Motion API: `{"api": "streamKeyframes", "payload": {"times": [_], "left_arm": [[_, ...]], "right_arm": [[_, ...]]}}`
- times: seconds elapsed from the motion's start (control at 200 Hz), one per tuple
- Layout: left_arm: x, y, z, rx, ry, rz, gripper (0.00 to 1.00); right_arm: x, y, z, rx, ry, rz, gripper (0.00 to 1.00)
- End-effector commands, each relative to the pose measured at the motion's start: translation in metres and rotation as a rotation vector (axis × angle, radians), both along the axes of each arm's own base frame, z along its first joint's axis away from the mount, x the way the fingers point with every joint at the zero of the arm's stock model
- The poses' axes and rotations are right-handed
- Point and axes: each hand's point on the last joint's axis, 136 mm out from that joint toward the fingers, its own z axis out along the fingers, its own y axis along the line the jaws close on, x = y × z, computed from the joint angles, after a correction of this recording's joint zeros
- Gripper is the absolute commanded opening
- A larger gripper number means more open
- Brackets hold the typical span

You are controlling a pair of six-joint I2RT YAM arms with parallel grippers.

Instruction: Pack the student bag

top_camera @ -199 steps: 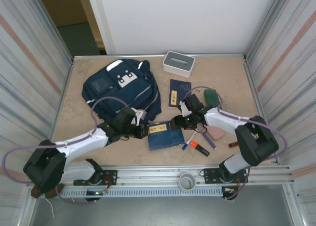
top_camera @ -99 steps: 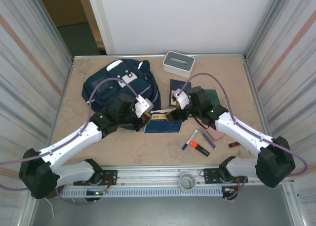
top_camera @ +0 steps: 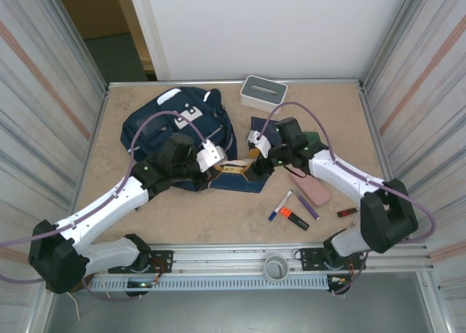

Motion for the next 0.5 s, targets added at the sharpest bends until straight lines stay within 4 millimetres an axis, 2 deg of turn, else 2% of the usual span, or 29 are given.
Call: {"api": "streamKeyframes", "payload": {"times": [0.0, 0.115, 0.21, 0.245, 0.341, 0.386, 0.471, 0.496], "left_arm": [[0.006, -0.006, 0.028, -0.084, -0.092, -0.061, 0.0], [0.019, 0.001, 0.026, -0.096, -0.075, -0.012, 0.0], [0.029, 0.007, 0.022, -0.089, -0.059, 0.032, 0.0], [0.032, 0.009, 0.02, -0.091, -0.052, 0.048, 0.0], [0.044, 0.019, 0.019, -0.094, -0.047, 0.114, 0.02], [0.053, 0.028, 0.019, -0.093, -0.051, 0.169, 0.06], [0.074, 0.052, 0.02, -0.09, -0.063, 0.305, 0.14], [0.079, 0.059, 0.019, -0.089, -0.064, 0.334, 0.23]], "right_arm": [[-0.009, 0.013, 0.007, 0.063, 0.041, 0.107, 0.74], [-0.013, 0.014, 0.006, 0.086, 0.09, 0.101, 0.52], [-0.01, 0.011, 0.008, 0.088, 0.174, 0.044, 0.2], [-0.011, 0.01, 0.008, 0.089, 0.224, 0.026, 0.12], [-0.016, 0.008, 0.005, 0.088, 0.301, -0.008, 0.03], [-0.014, 0.003, 0.001, 0.088, 0.305, -0.054, 0.0], [-0.007, -0.012, 0.003, 0.126, 0.343, -0.171, 0.0], [-0.004, -0.018, 0.005, 0.145, 0.357, -0.209, 0.0]]}}
